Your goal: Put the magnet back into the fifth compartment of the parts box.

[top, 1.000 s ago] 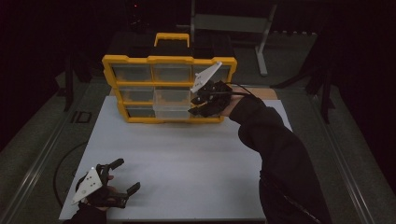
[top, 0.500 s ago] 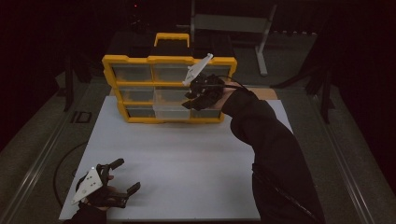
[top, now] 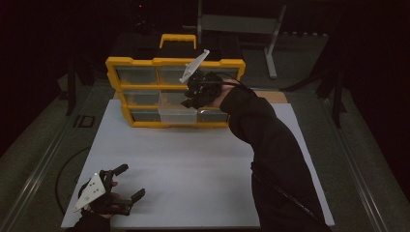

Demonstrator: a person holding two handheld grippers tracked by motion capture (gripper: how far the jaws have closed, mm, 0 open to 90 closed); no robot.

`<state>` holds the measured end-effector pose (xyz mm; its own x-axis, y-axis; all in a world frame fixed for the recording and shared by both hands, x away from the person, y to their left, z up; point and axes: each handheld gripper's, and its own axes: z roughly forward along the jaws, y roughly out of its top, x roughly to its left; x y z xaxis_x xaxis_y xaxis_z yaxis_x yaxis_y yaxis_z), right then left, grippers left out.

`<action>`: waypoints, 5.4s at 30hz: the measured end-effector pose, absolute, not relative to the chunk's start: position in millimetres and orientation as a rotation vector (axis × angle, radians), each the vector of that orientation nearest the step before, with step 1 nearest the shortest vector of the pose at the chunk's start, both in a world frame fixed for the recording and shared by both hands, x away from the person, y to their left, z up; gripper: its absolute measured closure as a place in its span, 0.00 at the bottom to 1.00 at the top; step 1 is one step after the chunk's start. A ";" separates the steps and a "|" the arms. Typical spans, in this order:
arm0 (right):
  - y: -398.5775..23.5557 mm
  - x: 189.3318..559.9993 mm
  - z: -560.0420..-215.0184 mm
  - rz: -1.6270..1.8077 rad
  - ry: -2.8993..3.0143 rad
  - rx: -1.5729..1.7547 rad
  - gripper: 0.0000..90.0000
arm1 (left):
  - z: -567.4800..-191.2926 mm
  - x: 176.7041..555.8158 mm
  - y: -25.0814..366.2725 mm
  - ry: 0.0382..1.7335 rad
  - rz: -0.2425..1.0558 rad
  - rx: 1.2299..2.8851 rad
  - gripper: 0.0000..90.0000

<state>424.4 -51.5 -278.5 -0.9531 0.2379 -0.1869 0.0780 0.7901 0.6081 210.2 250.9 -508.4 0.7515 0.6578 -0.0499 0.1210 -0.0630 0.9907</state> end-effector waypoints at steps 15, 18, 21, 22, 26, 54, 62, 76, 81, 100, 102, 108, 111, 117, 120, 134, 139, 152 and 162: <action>-33.7 446.0 -281.7 0.901 2.735 0.266 0.71 | -508.2 210.2 251.9 0.644 0.491 1.590 0.00; -29.4 449.2 -282.5 0.900 2.739 0.275 0.71 | -508.1 210.0 252.3 0.645 0.491 1.587 0.00; -25.1 451.9 -283.4 0.896 2.745 0.276 0.71 | -508.0 210.2 252.8 0.644 0.487 1.581 0.00; -23.8 452.5 -283.8 0.896 2.744 0.282 0.71 | -508.0 210.2 252.9 0.644 0.487 1.582 0.00; -19.5 456.5 -284.7 0.881 2.745 0.285 0.71 | -508.1 210.4 252.9 0.643 0.484 1.582 0.00; -10.6 459.2 -291.4 0.881 2.715 0.376 0.69 | -507.7 209.7 252.6 0.641 0.480 1.579 0.00; -11.0 454.7 -290.5 0.914 2.750 0.385 0.40 | -507.7 209.5 253.1 0.641 0.479 1.577 0.00; -23.9 440.7 -293.7 0.955 2.755 0.440 0.10 | -508.0 209.5 253.0 0.644 0.481 1.579 0.00; -31.0 438.8 -294.6 0.986 2.736 0.460 0.10 | -508.3 209.8 252.8 0.645 0.482 1.586 0.00; -45.3 433.7 -294.5 1.027 2.687 0.463 0.08 | -508.8 209.5 252.6 0.648 0.489 1.590 0.00; -47.5 433.6 -295.1 1.036 2.689 0.470 0.08 | -509.0 209.5 252.7 0.649 0.488 1.589 0.00; -59.1 432.2 -298.1 1.054 2.688 0.484 0.08 | -509.3 209.3 252.6 0.649 0.485 1.589 0.00; -66.0 430.9 -301.1 1.057 2.682 0.492 0.08 | -509.3 209.3 252.6 0.649 0.486 1.589 0.00; -80.2 426.4 -303.5 1.057 2.651 0.513 0.09 | -509.6 209.7 252.0 0.651 0.484 1.594 0.00; -87.4 423.5 -304.3 1.055 2.637 0.515 0.09 | -509.7 209.8 251.9 0.651 0.485 1.597 0.00; -122.0 414.8 -315.6 1.135 2.538 0.585 0.09 | -509.7 209.8 252.0 0.653 0.489 1.600 0.00; -131.3 411.7 -321.0 1.143 2.531 0.598 0.09 | -509.8 210.0 252.0 0.653 0.490 1.603 0.00; -151.6 403.2 -347.3 1.151 2.538 0.626 0.09 | -510.1 210.2 251.3 0.653 0.491 1.604 0.00; -168.7 392.5 -364.8 1.183 2.531 0.654 0.09 | -510.1 210.3 251.0 0.652 0.491 1.606 0.00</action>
